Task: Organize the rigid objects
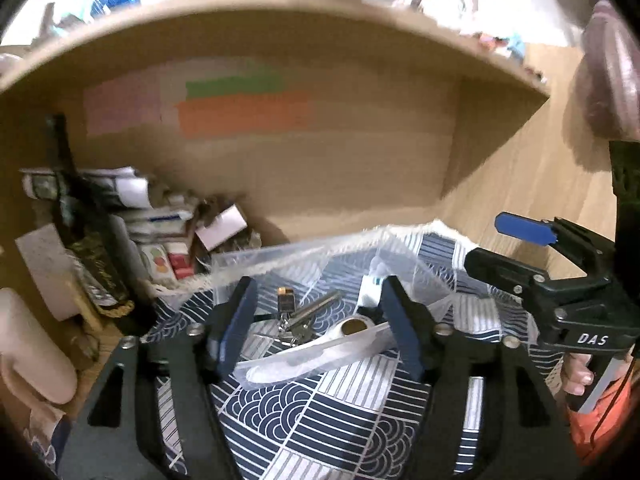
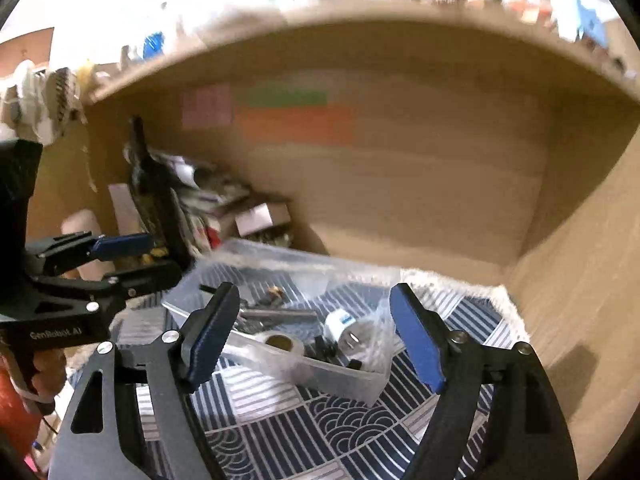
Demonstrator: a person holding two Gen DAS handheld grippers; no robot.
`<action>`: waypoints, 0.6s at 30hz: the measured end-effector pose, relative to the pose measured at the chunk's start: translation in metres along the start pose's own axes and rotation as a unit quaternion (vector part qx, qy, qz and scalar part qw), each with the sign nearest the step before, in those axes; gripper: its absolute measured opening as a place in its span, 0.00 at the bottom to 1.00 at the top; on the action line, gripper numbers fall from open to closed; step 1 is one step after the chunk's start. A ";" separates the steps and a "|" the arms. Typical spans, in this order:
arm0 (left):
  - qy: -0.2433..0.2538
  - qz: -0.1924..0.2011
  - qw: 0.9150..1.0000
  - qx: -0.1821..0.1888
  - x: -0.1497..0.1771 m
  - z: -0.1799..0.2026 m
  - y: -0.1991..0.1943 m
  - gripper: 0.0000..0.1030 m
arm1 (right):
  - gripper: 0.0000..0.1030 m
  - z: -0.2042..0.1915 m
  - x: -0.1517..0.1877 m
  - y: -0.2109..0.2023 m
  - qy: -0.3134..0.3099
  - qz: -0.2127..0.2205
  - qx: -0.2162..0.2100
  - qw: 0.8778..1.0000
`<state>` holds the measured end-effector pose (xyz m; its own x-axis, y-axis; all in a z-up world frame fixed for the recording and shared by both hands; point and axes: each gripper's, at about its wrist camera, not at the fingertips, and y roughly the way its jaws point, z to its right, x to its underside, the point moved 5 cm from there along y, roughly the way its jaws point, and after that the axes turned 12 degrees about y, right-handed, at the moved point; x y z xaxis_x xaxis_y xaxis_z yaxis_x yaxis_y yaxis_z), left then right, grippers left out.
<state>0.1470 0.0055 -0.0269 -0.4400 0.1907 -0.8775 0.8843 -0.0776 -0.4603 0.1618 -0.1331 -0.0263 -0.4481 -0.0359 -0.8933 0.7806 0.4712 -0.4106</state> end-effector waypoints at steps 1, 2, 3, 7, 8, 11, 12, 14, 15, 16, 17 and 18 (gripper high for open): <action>-0.001 0.009 1.000 -0.006 -0.001 0.002 -0.009 0.70 | 0.83 -0.003 -0.001 -0.008 0.001 0.009 -0.002 1.000; -0.001 0.016 1.000 -0.009 -0.001 0.003 -0.016 0.72 | 0.87 -0.006 -0.001 -0.017 0.002 0.019 -0.004 1.000; -0.001 0.023 1.000 -0.011 -0.002 0.005 -0.023 0.80 | 0.88 -0.008 -0.001 -0.024 0.002 0.025 -0.005 1.000; -0.007 0.054 0.998 -0.034 0.001 0.009 -0.051 0.99 | 1.00 -0.015 0.002 -0.047 0.006 0.053 0.001 0.999; -0.005 0.058 0.998 -0.039 0.002 0.010 -0.056 0.99 | 1.00 -0.017 0.004 -0.052 0.006 0.058 0.002 0.998; 0.000 0.065 0.997 -0.046 0.005 0.016 -0.070 1.00 | 1.00 -0.019 0.008 -0.061 0.011 0.062 0.000 0.998; 0.002 0.067 0.997 -0.048 0.007 0.017 -0.073 1.00 | 1.00 -0.020 0.010 -0.062 0.013 0.063 0.001 0.998; 0.005 0.071 0.996 -0.054 0.010 0.020 -0.080 1.00 | 1.00 -0.020 0.012 -0.066 0.017 0.063 0.000 0.998; 0.006 0.075 0.996 -0.056 0.011 0.021 -0.084 1.00 | 1.00 -0.021 0.014 -0.068 0.018 0.064 0.000 0.998; 0.005 0.077 0.995 -0.056 0.012 0.021 -0.085 1.00 | 1.00 -0.021 0.015 -0.070 0.020 0.065 0.000 0.998; 0.003 0.080 0.995 -0.055 0.012 0.021 -0.088 1.00 | 1.00 -0.021 0.015 -0.071 0.021 0.067 0.001 0.998; 0.001 0.082 0.995 -0.054 0.013 0.021 -0.090 1.00 | 1.00 -0.022 0.016 -0.073 0.022 0.067 0.001 0.997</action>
<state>0.0583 -0.0058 0.0006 -0.2880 0.1852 -0.9395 0.9559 -0.0027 -0.2936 0.0877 -0.1487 -0.0067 -0.3576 0.0663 -0.9315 0.8362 0.4668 -0.2878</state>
